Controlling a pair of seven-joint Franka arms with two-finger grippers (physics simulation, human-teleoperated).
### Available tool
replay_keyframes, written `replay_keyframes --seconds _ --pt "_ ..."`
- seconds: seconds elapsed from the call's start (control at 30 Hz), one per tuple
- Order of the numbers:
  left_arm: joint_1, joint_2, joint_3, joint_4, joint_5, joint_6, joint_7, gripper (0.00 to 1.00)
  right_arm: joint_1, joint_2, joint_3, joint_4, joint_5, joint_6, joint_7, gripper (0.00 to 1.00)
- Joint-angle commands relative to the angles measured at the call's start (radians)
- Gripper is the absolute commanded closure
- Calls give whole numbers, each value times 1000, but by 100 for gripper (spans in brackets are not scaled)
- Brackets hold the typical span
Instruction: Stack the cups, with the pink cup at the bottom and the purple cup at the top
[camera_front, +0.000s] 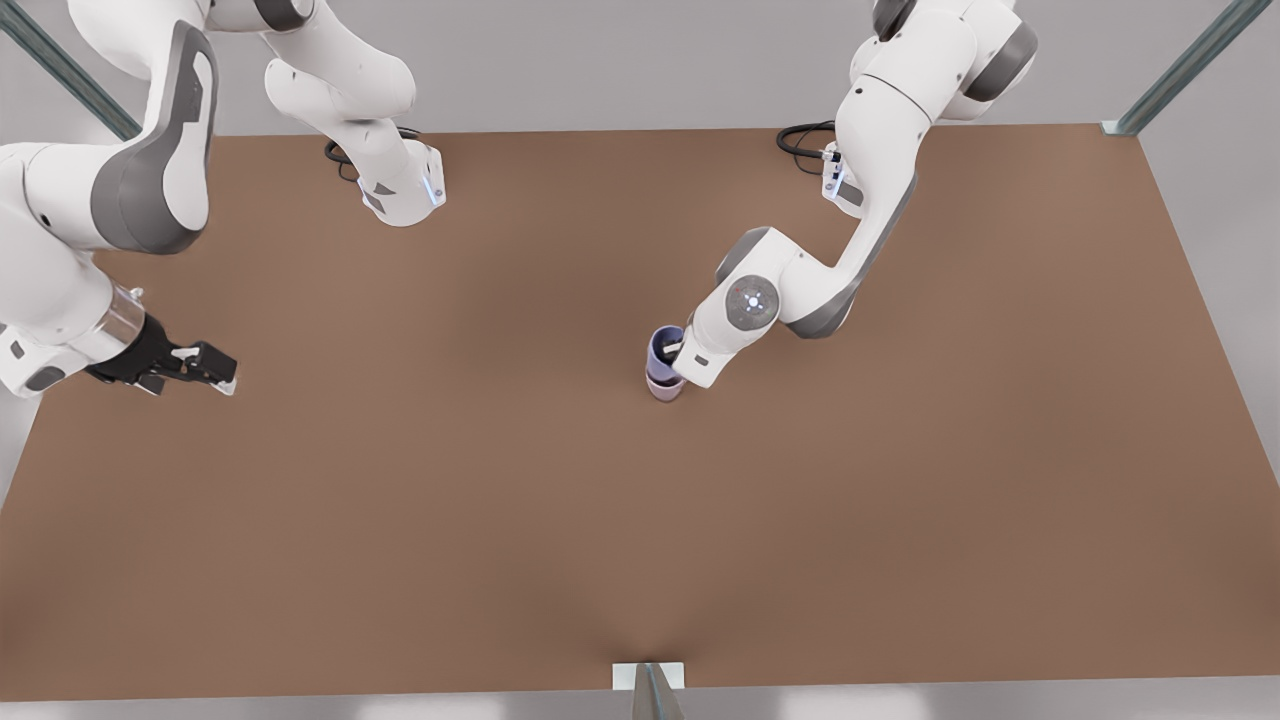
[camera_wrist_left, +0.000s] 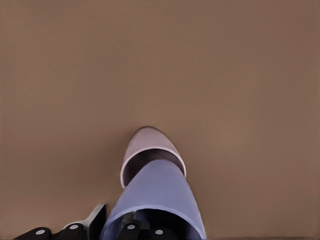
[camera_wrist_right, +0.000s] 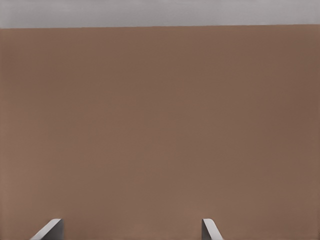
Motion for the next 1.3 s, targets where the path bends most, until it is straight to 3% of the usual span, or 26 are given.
replay_keyframes --seconds 0.0,1.27 --pt "0 0 0 0 -6 -1 -1 7 0 0 0 0 -1 0 0 0" --pt "0 -15 12 0 138 -108 18 8 3 28 0 25 2 5 5 0"
